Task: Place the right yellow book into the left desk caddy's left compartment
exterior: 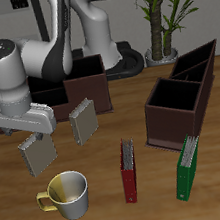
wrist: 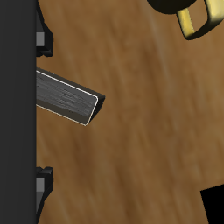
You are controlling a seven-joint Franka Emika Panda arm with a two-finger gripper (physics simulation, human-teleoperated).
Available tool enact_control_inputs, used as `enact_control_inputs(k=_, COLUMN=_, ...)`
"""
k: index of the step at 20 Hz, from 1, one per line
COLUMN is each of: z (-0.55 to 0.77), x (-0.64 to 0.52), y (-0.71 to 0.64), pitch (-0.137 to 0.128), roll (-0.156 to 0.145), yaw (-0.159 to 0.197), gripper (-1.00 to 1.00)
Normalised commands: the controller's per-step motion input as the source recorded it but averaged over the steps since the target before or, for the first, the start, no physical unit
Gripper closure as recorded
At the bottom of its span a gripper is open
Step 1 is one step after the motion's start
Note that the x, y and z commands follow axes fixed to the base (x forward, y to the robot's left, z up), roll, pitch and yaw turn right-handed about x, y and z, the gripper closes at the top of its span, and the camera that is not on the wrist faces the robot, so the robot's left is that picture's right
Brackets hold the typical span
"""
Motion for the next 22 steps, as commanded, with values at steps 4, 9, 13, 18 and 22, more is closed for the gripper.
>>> enact_control_inputs(k=4, z=-0.22, x=0.1, y=0.05, pitch=0.018, roll=-0.005, yaw=-0.037, gripper=-1.0)
enact_control_inputs(k=9, z=-0.26, x=0.12, y=0.1, pitch=0.034, roll=0.003, yaw=-0.016, gripper=-1.0)
enact_control_inputs(k=13, z=-0.14, x=0.01, y=0.02, pitch=0.006, roll=-0.003, yaw=-0.016, gripper=1.0)
enact_control_inputs(k=18, z=0.0, x=-0.05, y=-0.06, pitch=0.004, roll=-0.006, yaw=-0.016, gripper=1.0)
enact_control_inputs(k=22, z=0.19, x=-0.03, y=-0.01, pitch=-0.01, roll=-0.019, yaw=-0.019, gripper=1.0)
